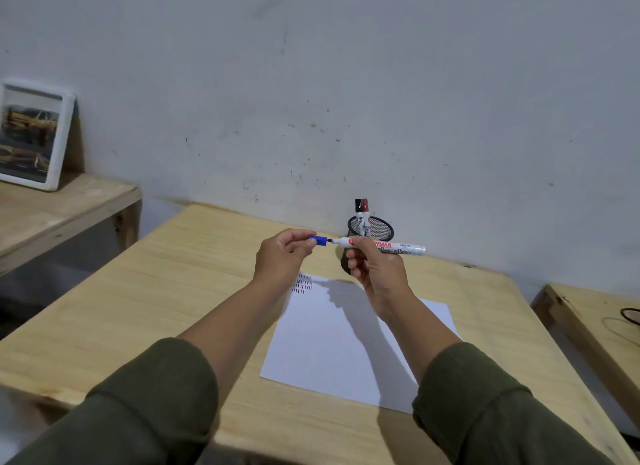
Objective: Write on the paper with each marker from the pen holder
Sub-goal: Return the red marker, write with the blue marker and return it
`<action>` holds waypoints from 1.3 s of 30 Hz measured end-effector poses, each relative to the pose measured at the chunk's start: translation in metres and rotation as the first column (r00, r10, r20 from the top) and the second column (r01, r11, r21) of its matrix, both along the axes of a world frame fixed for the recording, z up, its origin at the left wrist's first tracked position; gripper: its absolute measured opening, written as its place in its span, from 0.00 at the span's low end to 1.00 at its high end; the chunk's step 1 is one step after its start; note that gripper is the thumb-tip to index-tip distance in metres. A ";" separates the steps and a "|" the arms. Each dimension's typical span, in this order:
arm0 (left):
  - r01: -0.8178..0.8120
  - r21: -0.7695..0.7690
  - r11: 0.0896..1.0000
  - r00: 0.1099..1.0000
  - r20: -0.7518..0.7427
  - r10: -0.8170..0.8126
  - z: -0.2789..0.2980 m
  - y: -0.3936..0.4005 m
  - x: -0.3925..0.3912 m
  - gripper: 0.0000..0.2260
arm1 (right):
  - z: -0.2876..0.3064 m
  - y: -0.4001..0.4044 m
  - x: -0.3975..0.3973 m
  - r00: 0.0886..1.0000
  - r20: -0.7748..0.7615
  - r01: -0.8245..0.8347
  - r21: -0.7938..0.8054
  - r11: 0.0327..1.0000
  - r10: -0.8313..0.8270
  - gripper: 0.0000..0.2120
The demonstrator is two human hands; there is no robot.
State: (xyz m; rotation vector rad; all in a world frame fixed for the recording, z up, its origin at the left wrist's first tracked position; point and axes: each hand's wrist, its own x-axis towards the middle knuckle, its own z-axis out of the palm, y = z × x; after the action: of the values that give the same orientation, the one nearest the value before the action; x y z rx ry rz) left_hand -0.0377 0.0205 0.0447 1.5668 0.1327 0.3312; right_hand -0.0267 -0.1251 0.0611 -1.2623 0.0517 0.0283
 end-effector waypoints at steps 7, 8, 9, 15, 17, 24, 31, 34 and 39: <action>0.041 -0.025 0.999 0.999 0.007 -0.041 0.009 -0.006 -0.003 0.05 | 0.008 -0.006 -0.004 1.000 0.018 0.016 -0.001 1.000 -0.016 0.06; 0.050 -0.029 0.998 0.999 0.008 -0.050 0.010 -0.007 -0.003 0.05 | 0.009 -0.006 -0.005 1.000 0.022 0.015 -0.006 1.000 -0.015 0.08; 0.060 -0.033 0.998 0.998 0.009 -0.060 0.011 -0.008 -0.003 0.05 | 0.010 -0.007 -0.005 1.000 0.025 0.013 -0.011 1.000 -0.013 0.09; 0.115 -0.019 0.993 0.993 0.007 -0.115 0.017 -0.016 -0.005 0.05 | 0.012 -0.009 -0.006 0.997 0.071 -0.040 -0.044 0.998 0.043 0.04; 0.132 -0.005 0.991 0.991 0.001 -0.132 0.019 -0.017 -0.005 0.05 | 0.013 -0.011 -0.006 0.993 0.093 -0.067 -0.093 0.993 0.076 0.05; 0.065 0.185 0.981 0.995 0.057 -0.077 0.021 -0.021 -0.008 0.03 | 0.017 -0.014 -0.009 0.989 0.098 -0.098 -0.097 0.990 0.108 0.05; -0.092 0.400 0.912 0.968 0.249 -0.011 0.020 -0.026 -0.013 0.05 | 0.012 -0.010 -0.012 0.993 0.054 -0.105 0.015 0.994 0.104 0.05; 0.012 0.348 0.937 0.982 0.171 -0.076 0.016 -0.020 -0.011 0.05 | 0.011 -0.013 -0.015 0.989 0.084 -0.118 -0.029 0.993 0.120 0.03; 0.268 -0.076 0.961 0.963 0.059 -0.264 0.017 -0.016 -0.011 0.07 | 0.013 -0.015 -0.017 0.976 0.128 -0.173 -0.039 0.984 0.176 0.03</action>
State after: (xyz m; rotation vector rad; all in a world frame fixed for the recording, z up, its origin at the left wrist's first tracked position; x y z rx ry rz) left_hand -0.0490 0.0048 0.0613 1.4713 -0.1007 0.1497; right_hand -0.0433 -0.1401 0.0739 -1.2910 -0.1729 0.0967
